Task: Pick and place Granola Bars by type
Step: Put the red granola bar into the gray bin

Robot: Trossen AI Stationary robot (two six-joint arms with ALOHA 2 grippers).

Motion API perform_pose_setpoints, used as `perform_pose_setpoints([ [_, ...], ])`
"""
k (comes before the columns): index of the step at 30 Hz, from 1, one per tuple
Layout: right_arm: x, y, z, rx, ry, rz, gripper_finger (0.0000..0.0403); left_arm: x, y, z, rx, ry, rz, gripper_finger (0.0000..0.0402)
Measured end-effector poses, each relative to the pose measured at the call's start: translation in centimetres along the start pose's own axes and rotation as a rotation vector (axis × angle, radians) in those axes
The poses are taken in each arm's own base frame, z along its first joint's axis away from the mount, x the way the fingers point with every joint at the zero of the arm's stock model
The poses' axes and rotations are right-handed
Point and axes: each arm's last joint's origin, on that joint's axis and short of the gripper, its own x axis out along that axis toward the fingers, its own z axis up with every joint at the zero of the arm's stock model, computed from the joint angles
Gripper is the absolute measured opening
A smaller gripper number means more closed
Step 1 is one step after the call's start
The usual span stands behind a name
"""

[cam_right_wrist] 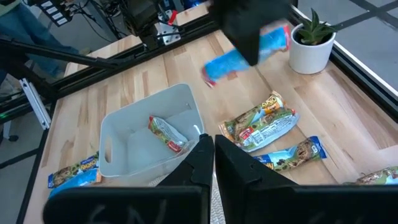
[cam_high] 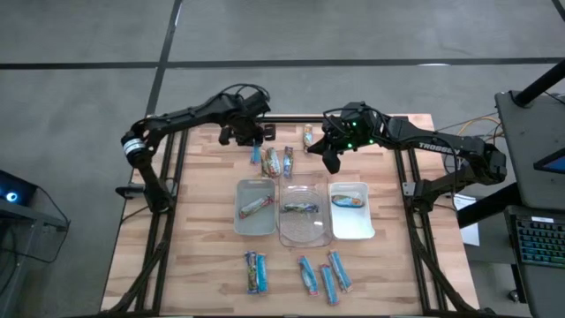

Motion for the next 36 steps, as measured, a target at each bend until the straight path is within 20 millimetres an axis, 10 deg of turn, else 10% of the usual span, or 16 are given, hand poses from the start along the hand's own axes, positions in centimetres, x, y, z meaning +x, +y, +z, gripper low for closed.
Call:
perform_pose_setpoints([
  [11, -0.4, 0.3, -0.1, -0.001, 0.025, 0.084, 0.0008, -4.2, -3.0, -3.8, 0.425, 0.131, -0.229, 0.0078],
  [25, -1.6, 0.7, -0.2, 0.007, 0.029, 0.101, 0.0009, -4.4, -4.5, -12.5, 1.225, 0.317, -0.277, 0.0078],
  [36, -1.6, 0.7, -0.2, 0.006, 0.027, 0.095, 0.0009, -3.6, -4.7, -13.0, 1.387, 0.225, -0.175, 0.0078],
])
